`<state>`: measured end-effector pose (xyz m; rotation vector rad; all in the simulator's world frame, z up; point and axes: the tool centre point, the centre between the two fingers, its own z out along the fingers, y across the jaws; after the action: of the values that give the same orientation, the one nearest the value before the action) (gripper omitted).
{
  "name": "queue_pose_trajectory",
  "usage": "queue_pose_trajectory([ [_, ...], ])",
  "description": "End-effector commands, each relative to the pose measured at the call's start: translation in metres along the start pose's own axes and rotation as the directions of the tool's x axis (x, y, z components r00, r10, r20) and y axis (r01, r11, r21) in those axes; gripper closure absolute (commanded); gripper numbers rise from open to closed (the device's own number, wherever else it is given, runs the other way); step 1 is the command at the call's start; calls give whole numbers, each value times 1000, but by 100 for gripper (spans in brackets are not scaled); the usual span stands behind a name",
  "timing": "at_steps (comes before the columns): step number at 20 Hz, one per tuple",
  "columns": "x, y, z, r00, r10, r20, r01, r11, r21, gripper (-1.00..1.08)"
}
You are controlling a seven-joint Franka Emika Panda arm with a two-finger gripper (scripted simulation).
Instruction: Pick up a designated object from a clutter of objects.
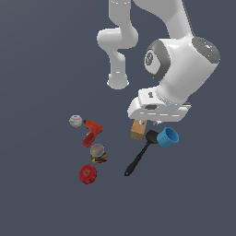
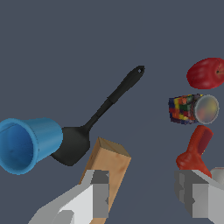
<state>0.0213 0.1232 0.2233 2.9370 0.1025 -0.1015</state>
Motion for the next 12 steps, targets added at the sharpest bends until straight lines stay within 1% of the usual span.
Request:
queue_pose_trajectory([
  [1,3,-27,13,1000,-6,1,6,999,-32,-20],
  [7,3,-84,43,1000,-19,-6,19,996,-92,-20],
  [12,0,-117,60,1000,-28,-14,26,992,-123,-20],
])
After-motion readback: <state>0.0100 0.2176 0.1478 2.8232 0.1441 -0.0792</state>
